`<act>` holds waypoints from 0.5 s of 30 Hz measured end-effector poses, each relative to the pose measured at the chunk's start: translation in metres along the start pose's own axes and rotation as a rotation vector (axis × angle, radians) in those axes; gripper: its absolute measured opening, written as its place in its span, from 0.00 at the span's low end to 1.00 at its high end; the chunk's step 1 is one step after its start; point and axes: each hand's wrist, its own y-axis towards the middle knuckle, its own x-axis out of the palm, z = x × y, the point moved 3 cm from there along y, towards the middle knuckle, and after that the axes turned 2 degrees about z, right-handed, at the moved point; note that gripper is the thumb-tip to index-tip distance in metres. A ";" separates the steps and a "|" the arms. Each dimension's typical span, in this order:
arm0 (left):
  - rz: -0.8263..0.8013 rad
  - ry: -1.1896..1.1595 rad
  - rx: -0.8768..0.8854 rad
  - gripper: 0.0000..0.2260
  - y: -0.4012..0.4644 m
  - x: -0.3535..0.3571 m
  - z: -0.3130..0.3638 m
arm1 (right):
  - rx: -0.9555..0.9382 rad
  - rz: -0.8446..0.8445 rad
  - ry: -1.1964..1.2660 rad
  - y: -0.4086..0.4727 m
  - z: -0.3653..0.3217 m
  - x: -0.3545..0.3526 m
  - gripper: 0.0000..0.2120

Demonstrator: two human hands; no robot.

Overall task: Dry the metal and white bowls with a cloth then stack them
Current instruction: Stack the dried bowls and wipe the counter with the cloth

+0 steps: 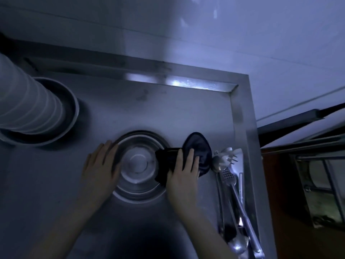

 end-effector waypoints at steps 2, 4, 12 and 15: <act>0.002 0.002 -0.003 0.26 -0.015 -0.003 -0.008 | -0.024 0.059 0.012 0.024 0.004 -0.004 0.31; 0.004 -0.009 -0.014 0.25 -0.029 -0.008 -0.014 | -0.078 0.053 0.039 0.055 0.007 -0.009 0.31; 0.026 -0.071 -0.127 0.22 -0.087 -0.032 -0.055 | -0.296 0.118 0.066 0.138 -0.069 -0.017 0.28; 0.055 -0.089 -0.153 0.23 -0.103 -0.039 -0.074 | -0.552 0.064 0.050 0.131 -0.153 -0.001 0.32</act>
